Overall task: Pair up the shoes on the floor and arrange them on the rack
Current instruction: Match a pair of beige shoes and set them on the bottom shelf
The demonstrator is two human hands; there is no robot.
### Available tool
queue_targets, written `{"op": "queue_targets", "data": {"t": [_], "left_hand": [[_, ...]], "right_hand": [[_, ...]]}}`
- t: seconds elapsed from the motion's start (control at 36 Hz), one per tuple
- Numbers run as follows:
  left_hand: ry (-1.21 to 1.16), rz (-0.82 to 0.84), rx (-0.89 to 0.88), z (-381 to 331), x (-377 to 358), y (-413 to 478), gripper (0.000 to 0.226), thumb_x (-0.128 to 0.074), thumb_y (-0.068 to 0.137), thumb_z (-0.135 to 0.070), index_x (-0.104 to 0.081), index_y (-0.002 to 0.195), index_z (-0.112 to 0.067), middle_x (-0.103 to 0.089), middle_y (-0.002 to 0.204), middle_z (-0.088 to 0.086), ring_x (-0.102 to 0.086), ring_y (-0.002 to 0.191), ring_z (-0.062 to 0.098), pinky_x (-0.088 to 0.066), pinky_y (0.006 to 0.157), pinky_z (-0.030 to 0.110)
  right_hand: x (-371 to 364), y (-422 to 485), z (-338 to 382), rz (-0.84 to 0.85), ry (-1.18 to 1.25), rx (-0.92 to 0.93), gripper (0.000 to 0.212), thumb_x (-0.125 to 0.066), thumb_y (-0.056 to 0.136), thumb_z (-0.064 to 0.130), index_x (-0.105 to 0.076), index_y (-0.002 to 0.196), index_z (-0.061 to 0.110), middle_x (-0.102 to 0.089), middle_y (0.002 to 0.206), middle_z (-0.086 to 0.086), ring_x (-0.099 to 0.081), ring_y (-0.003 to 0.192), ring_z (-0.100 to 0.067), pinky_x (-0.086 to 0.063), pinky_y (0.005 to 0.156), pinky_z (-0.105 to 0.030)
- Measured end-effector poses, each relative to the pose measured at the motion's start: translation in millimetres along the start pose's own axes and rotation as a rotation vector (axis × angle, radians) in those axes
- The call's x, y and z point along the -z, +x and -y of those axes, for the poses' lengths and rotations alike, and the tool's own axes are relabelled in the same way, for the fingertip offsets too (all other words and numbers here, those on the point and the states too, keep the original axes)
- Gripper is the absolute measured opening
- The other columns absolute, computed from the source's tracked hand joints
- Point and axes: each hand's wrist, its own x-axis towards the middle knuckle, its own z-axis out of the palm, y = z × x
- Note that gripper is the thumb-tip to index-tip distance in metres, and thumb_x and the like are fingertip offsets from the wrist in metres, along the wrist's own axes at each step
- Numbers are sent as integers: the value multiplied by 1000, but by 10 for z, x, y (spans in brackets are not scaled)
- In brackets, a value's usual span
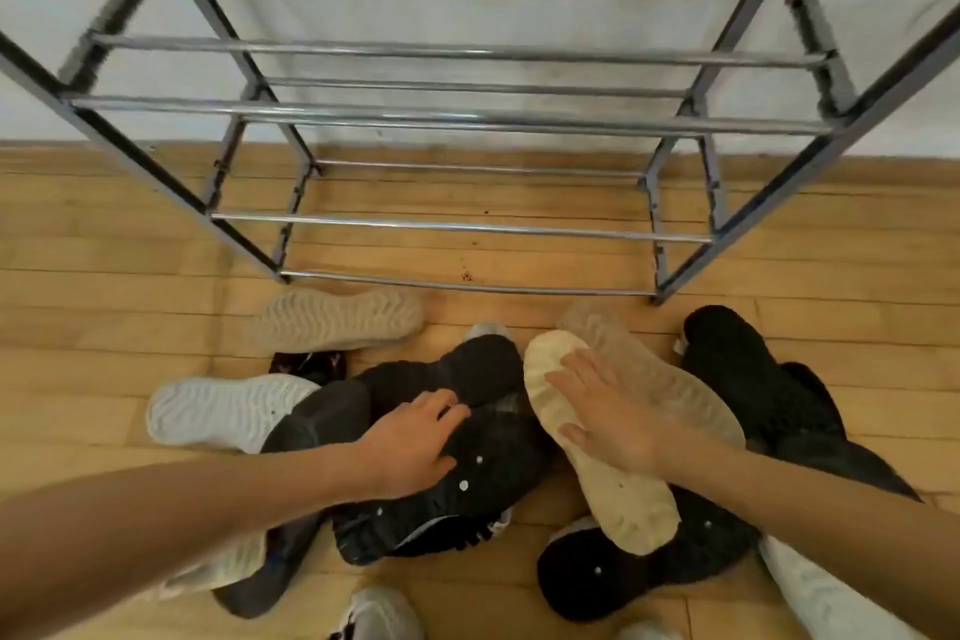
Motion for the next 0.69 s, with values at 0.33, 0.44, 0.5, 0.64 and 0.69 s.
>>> {"op": "queue_targets", "data": {"t": [0.33, 0.44, 0.5, 0.64, 0.69], "left_hand": [[-112, 72, 155, -163, -413, -157, 107, -68, 76, -50, 2, 150, -19, -4, 156, 4, -18, 141, 27, -29, 112, 35], [-98, 33, 175, -210, -484, -224, 106, -70, 77, -43, 2, 150, -16, -4, 157, 7, -19, 142, 28, -31, 112, 37], [-85, 4, 176, -206, -519, -230, 101, -68, 79, -39, 0, 150, -15, -5, 156, 9, -19, 141, 29, -32, 112, 37], [-128, -16, 208, -202, -650, -235, 97, -66, 80, -44, -4, 151, -18, 0, 157, 9, -9, 144, 29, -28, 114, 37], [-134, -66, 226, -234, -704, -211, 97, -65, 78, -49, -7, 150, -17, -4, 156, 8, -9, 143, 30, -28, 114, 39]], "right_hand": [[-211, -311, 153, -16, -15, -218, 88, -57, 77, 63, -12, 145, 31, 6, 157, 0, 6, 145, -27, -18, 112, -53], [-317, -432, 243, -37, -91, -293, 98, -59, 73, 67, -5, 147, 31, 7, 158, -2, -3, 143, -33, -19, 110, -52], [-351, -459, 268, -52, -97, -324, 97, -57, 76, 65, -2, 148, 30, 6, 158, -4, -11, 141, -37, -22, 110, -50], [-393, -440, 352, -40, -92, -364, 92, -54, 81, 57, 4, 149, 31, 6, 157, -8, -26, 133, -43, -37, 100, -46], [-404, -413, 362, -72, -75, -354, 94, -55, 79, 54, 5, 148, 32, 5, 157, -9, -30, 131, -42, -41, 95, -44]]}}
